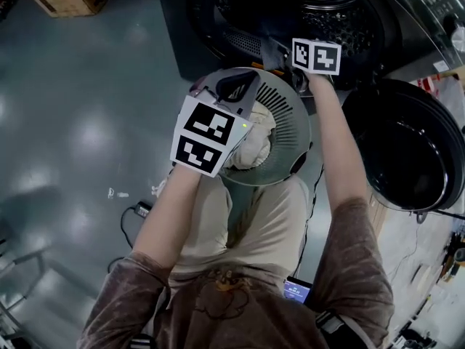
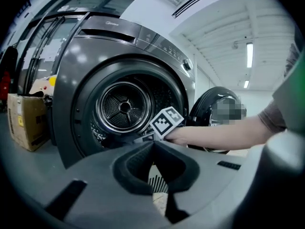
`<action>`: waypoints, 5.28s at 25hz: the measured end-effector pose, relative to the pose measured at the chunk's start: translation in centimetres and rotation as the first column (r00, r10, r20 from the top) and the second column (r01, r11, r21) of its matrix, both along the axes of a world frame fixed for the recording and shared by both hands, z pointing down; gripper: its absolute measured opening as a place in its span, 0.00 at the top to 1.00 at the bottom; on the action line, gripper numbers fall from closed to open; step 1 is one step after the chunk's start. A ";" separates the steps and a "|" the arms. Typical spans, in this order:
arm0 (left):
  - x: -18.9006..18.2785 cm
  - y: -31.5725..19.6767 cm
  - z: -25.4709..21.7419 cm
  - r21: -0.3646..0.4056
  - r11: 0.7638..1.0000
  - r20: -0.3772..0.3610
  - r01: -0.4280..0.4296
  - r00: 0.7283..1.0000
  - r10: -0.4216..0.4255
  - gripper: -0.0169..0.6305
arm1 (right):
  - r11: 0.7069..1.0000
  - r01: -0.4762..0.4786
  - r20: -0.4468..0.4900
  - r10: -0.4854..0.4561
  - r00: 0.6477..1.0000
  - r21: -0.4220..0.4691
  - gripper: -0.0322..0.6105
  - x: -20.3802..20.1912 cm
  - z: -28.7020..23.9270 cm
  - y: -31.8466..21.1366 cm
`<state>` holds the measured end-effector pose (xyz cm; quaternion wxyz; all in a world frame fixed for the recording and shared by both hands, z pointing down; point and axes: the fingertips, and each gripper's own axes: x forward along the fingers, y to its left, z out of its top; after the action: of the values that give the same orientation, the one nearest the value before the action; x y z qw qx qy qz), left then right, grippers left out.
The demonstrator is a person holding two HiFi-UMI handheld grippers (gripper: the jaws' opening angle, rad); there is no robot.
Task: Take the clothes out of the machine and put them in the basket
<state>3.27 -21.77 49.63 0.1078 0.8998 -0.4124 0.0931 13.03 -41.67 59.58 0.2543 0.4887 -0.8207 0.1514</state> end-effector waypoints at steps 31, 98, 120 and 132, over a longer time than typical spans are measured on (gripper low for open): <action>0.3 -0.2 1.8 -0.062 0.998 0.010 -0.023 1.000 0.024 0.97 | 0.998 -0.006 -0.141 -0.002 0.990 -0.057 0.86 0.8 0.9 -0.2; 0.6 0.7 0.5 -0.036 0.999 0.022 0.000 1.000 0.001 0.97 | 0.990 -0.072 -0.104 0.060 0.993 -0.119 0.10 0.9 3.8 0.4; 1.2 0.5 0.9 -0.037 0.999 0.015 0.008 1.000 -0.007 0.97 | 0.996 0.080 0.137 -0.073 0.988 -0.048 0.87 0.6 0.5 11.4; 1.4 0.6 0.8 -0.029 1.000 0.013 0.010 1.000 -0.010 0.97 | 0.952 0.271 0.095 -0.259 0.961 -0.143 0.87 -3.0 4.5 26.8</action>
<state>4.62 -21.22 50.41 0.1186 0.8955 -0.4161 0.1043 10.02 -14.84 64.04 0.2782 0.3469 -0.8737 0.1973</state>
